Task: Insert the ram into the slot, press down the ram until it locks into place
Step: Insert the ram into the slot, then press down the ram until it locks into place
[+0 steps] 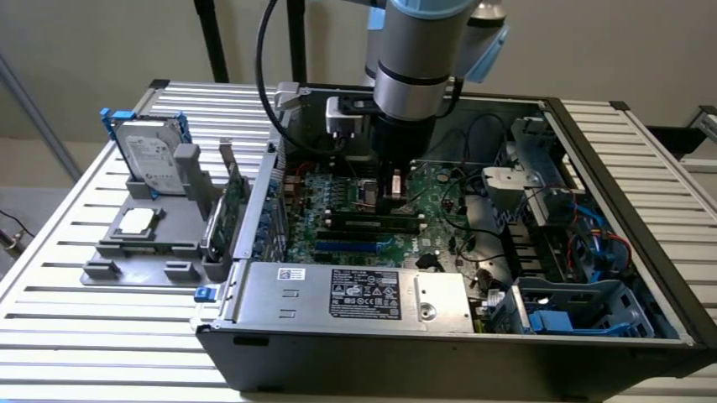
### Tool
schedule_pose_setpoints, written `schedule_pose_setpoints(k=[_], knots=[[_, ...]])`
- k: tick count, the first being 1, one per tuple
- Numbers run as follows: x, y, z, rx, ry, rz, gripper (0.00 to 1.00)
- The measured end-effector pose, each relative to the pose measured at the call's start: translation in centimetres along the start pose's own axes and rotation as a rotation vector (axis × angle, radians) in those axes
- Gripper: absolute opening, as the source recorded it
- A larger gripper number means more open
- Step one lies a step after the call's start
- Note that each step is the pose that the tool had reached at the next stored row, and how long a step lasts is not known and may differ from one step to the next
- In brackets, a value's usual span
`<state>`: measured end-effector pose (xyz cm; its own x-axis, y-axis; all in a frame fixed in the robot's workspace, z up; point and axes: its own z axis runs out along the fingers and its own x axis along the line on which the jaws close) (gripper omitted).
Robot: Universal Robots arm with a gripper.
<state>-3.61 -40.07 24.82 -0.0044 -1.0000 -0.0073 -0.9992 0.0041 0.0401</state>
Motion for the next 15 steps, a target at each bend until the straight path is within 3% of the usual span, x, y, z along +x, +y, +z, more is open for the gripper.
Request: schedule_pose_setpoints(k=[4,6,15], knots=[[0.00,0.31,-0.30,0.0001,-0.0002,0.000,0.19],[-0.01,0.35,-0.30,0.0000,-0.0001,0.000,0.11],[0.00,0.36,-0.31,0.0000,0.0000,0.000,0.11]])
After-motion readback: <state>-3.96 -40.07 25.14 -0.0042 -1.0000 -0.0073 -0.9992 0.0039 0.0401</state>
